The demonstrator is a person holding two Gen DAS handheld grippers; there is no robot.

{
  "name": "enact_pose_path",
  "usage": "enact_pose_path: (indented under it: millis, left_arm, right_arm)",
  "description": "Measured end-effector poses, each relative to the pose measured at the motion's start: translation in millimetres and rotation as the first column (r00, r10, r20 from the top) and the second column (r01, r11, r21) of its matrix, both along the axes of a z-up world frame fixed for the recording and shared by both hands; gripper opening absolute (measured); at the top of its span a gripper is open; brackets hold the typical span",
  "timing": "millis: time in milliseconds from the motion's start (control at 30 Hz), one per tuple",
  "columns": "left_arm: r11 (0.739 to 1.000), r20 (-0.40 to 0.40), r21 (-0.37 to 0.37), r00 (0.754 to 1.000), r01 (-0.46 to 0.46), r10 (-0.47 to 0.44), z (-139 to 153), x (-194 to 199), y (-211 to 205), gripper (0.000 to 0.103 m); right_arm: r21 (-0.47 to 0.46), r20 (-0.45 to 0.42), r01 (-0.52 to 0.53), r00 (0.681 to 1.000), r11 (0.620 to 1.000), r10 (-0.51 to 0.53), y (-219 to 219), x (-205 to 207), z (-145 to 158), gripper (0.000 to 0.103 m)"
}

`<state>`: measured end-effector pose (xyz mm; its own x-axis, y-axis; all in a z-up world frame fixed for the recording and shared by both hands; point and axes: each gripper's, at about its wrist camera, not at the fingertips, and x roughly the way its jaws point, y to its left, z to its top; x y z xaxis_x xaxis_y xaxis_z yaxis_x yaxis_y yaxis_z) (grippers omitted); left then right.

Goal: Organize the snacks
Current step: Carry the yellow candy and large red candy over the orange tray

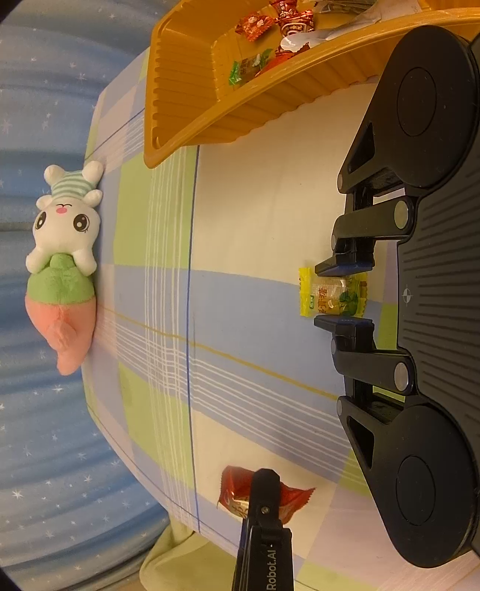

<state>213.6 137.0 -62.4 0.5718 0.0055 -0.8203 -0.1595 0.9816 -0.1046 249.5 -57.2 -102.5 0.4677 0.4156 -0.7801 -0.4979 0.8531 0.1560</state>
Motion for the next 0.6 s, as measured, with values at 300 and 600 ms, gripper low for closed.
enact_pose_path:
  millis: [300,600]
  left_arm:
    - [0.999,0.016,-0.001,0.999,0.039,-0.039,8,2,-26,0.024]
    - [0.993,0.06,-0.013,0.992,0.115,-0.114,29,2,-74,0.024]
  right_arm:
    - [0.049,0.014,-0.004,1.0,0.999,0.003,-19,-6,22,0.022]
    - [0.128,0.052,0.027,0.998,0.991,-0.033,-61,-19,58,0.022]
